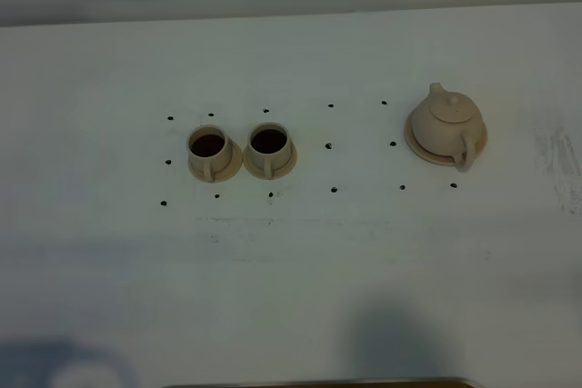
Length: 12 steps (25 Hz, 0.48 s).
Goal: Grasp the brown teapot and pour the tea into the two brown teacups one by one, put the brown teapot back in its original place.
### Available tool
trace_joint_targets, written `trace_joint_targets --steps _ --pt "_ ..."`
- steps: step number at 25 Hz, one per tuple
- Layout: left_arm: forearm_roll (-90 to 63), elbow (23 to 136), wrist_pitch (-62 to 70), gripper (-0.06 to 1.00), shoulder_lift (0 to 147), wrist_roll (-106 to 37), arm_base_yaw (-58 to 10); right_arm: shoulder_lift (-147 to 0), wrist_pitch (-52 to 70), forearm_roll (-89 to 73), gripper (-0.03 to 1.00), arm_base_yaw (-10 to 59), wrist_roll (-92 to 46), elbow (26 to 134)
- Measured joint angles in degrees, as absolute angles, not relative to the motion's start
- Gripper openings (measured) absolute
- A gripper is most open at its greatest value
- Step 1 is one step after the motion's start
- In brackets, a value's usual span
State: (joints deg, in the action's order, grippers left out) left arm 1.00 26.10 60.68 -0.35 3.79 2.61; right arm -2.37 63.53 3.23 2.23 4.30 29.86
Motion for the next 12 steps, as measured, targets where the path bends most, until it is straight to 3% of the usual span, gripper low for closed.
trace_joint_targets --steps 12 --pt "1.0 26.1 60.68 0.5 -0.35 3.79 2.61 -0.73 63.53 3.23 0.46 2.23 4.3 29.83"
